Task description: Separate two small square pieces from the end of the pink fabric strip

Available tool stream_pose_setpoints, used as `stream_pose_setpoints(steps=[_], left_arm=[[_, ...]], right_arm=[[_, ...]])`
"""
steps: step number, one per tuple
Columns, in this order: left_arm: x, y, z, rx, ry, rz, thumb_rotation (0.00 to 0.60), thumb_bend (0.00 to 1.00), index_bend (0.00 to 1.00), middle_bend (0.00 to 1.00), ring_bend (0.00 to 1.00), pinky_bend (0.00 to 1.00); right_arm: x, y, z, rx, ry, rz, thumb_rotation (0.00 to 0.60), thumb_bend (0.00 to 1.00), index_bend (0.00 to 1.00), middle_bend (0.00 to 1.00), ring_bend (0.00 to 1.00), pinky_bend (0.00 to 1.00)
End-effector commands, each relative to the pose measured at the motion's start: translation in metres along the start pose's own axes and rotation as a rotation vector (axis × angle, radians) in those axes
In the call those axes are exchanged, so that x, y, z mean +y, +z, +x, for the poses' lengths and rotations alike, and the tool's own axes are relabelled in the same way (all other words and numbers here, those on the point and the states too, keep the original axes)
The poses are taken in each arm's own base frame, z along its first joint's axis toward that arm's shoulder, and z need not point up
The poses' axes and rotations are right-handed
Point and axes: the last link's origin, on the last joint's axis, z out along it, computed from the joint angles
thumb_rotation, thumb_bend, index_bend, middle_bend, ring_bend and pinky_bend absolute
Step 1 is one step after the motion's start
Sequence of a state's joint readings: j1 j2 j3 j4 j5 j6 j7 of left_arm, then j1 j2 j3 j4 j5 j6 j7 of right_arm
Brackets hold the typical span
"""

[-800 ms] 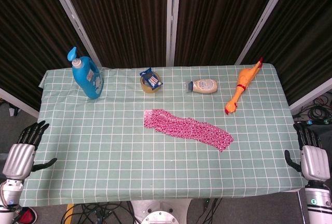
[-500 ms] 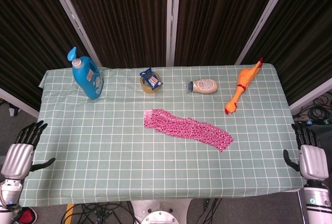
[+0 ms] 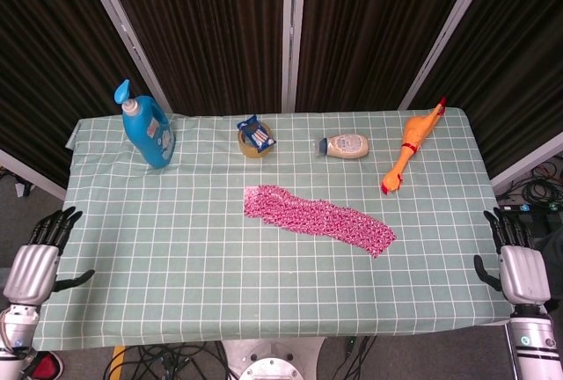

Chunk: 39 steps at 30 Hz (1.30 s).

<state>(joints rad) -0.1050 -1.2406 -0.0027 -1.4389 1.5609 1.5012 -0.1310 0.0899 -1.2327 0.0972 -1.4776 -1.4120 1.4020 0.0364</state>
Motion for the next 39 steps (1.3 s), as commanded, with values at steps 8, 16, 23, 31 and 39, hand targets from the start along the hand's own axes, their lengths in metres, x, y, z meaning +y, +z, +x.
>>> stream_pose_setpoints(steps=[8, 16, 23, 31, 39], left_arm=[[-0.002, 0.002, -0.002, 0.001, 0.007, 0.003, 0.6, 0.09, 0.05, 0.03, 0.0, 0.1], [-0.003, 0.0, -0.004, -0.008, -0.001, 0.008, 0.6, 0.09, 0.05, 0.03, 0.0, 0.1], [-0.005, 0.0, -0.009, -0.022, -0.005, 0.007, 0.6, 0.09, 0.05, 0.03, 0.0, 0.1], [-0.007, -0.002, -0.012, -0.031, -0.006, 0.011, 0.6, 0.09, 0.05, 0.03, 0.0, 0.1], [-0.011, -0.004, -0.01, -0.031, -0.009, 0.02, 0.6, 0.09, 0.05, 0.03, 0.0, 0.1]], right_arm=[[-0.025, 0.014, 0.0, -0.007, -0.046, 0.094, 0.6, 0.36, 0.0, 0.01, 0.0, 0.0], [-0.045, 0.027, -0.012, -0.007, -0.17, 0.119, 0.6, 0.99, 0.0, 0.15, 0.09, 0.19], [-0.051, 0.024, -0.024, -0.091, -0.203, 0.179, 0.6, 1.0, 0.08, 0.87, 0.71, 0.58], [-0.063, 0.011, -0.049, -0.242, -0.263, 0.223, 0.6, 1.0, 0.08, 0.91, 0.75, 0.6], [-0.082, 0.009, -0.072, -0.375, -0.24, 0.187, 0.6, 1.0, 0.09, 0.92, 0.77, 0.61]])
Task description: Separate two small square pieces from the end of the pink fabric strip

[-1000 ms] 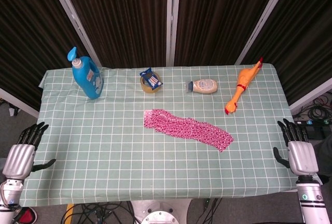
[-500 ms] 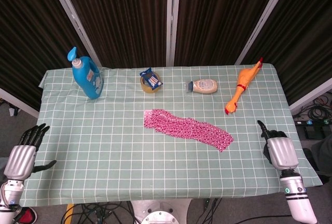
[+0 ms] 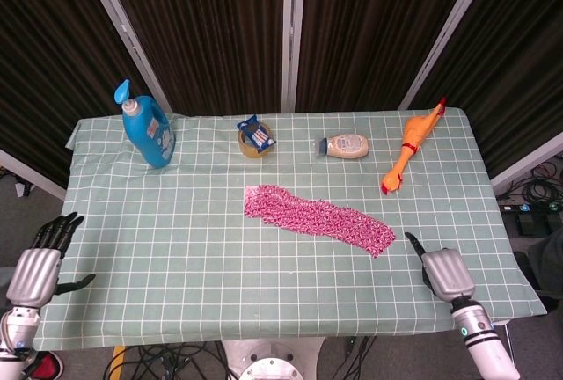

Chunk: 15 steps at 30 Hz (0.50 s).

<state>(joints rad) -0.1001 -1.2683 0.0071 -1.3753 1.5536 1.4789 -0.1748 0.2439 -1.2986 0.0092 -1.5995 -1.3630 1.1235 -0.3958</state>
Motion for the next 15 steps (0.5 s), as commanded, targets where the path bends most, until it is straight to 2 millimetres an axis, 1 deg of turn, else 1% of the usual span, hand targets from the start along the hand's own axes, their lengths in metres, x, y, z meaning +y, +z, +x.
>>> stream_pose_setpoints(steps=[1, 6, 15], left_arm=[[-0.002, -0.001, 0.0, 0.0, -0.002, 0.004, 0.6, 0.09, 0.05, 0.03, 0.0, 0.1], [-0.004, 0.0, 0.0, -0.009, -0.002, 0.007, 0.6, 0.09, 0.05, 0.03, 0.0, 0.1], [-0.009, 0.002, -0.002, -0.024, -0.006, 0.02, 0.6, 0.09, 0.05, 0.03, 0.0, 0.1]], right_arm=[[-0.016, 0.005, -0.008, -0.072, 0.066, -0.012, 0.6, 1.0, 0.09, 0.92, 0.77, 0.61], [-0.016, 0.018, -0.015, -0.13, 0.073, -0.044, 0.6, 1.0, 0.09, 0.92, 0.77, 0.61], [-0.027, 0.036, -0.016, -0.168, 0.078, -0.029, 0.6, 1.0, 0.1, 0.92, 0.77, 0.61]])
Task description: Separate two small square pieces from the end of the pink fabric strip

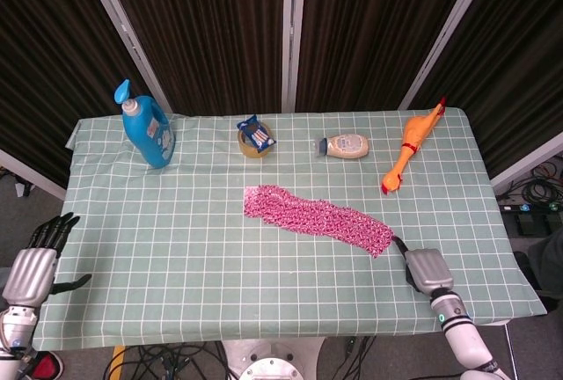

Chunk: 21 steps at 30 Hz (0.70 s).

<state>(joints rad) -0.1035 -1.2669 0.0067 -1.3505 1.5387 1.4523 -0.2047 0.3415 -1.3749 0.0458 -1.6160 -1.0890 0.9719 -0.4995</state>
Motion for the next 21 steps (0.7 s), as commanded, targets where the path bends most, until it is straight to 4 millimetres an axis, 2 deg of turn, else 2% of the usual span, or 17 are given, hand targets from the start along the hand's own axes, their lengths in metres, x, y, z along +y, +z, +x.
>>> stream_pose_setpoints(steps=[1, 10, 21], left_arm=[[-0.001, 0.0, -0.001, -0.005, -0.001, 0.002, 0.6, 0.09, 0.05, 0.03, 0.0, 0.1], [-0.003, 0.0, 0.001, -0.004, -0.006, 0.005, 0.6, 0.09, 0.05, 0.03, 0.0, 0.1], [-0.002, -0.001, 0.002, -0.005, -0.01, 0.002, 0.6, 0.09, 0.05, 0.03, 0.0, 0.1]], right_arm=[[-0.004, 0.004, -0.001, -0.012, -0.002, 0.007, 0.6, 1.0, 0.1, 0.92, 0.77, 0.61], [-0.013, 0.01, -0.002, -0.049, -0.024, 0.017, 0.6, 1.0, 0.11, 0.92, 0.77, 0.61], [-0.018, 0.002, -0.006, -0.079, -0.051, 0.039, 0.6, 1.0, 0.17, 0.92, 0.77, 0.61]])
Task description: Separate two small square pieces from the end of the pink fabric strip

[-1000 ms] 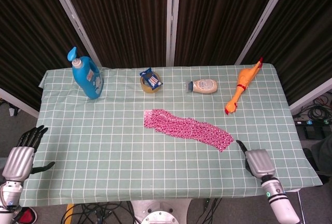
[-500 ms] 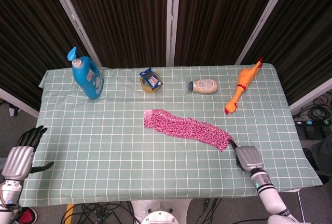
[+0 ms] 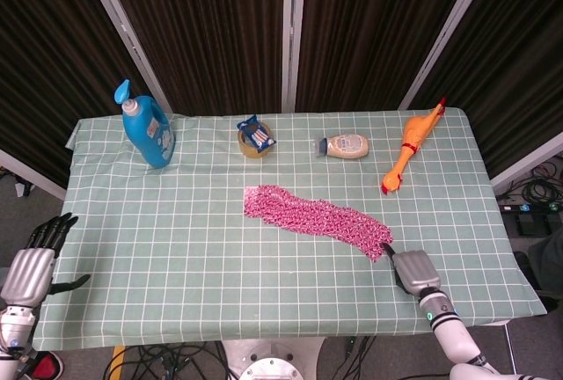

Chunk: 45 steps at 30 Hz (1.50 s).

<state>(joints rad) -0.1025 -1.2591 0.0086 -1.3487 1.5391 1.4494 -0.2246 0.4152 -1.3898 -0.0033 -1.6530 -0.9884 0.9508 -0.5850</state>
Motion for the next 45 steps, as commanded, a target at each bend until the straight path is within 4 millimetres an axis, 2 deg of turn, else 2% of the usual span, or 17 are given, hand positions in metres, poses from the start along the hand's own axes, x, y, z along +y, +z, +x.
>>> stream_pose_setpoints(steps=[1, 7, 29, 33, 36, 40, 45], left_arm=[[0.0, 0.0, 0.0, -0.001, 0.001, -0.001, 0.6, 0.09, 0.05, 0.03, 0.0, 0.1], [0.002, 0.0, 0.0, -0.003, 0.005, -0.001, 0.6, 0.09, 0.05, 0.03, 0.0, 0.1], [-0.009, -0.006, 0.016, 0.048, -0.002, 0.039, 0.6, 0.09, 0.05, 0.03, 0.0, 0.1], [-0.01, -0.006, 0.016, 0.047, -0.003, 0.043, 0.6, 0.09, 0.05, 0.03, 0.0, 0.1], [-0.01, -0.006, 0.016, 0.047, -0.004, 0.043, 0.6, 0.09, 0.05, 0.03, 0.0, 0.1], [-0.009, -0.005, 0.015, 0.044, -0.006, 0.041, 0.6, 0.09, 0.05, 0.03, 0.0, 0.1], [-0.012, -0.005, 0.014, 0.035, 0.0, 0.047, 0.6, 0.09, 0.05, 0.03, 0.0, 0.1]], right_arm=[[-0.001, -0.003, -0.001, -0.004, -0.007, 0.009, 0.6, 1.0, 0.17, 0.92, 0.77, 0.61], [-0.009, -0.015, -0.007, -0.014, -0.035, 0.051, 0.6, 1.0, 0.17, 0.92, 0.77, 0.61], [-0.062, -0.043, -0.019, -0.013, -0.128, 0.239, 0.6, 1.0, 0.17, 0.92, 0.77, 0.61], [-0.058, -0.045, -0.012, 0.023, -0.118, 0.222, 0.6, 1.0, 0.17, 0.92, 0.77, 0.61], [-0.048, -0.038, 0.0, 0.091, -0.112, 0.164, 0.6, 1.0, 0.17, 0.92, 0.77, 0.61], [-0.03, -0.02, 0.011, 0.157, -0.113, 0.064, 0.6, 1.0, 0.17, 0.92, 0.77, 0.61], [-0.014, 0.003, 0.016, 0.146, -0.099, -0.014, 0.6, 1.0, 0.17, 0.92, 0.77, 0.61]])
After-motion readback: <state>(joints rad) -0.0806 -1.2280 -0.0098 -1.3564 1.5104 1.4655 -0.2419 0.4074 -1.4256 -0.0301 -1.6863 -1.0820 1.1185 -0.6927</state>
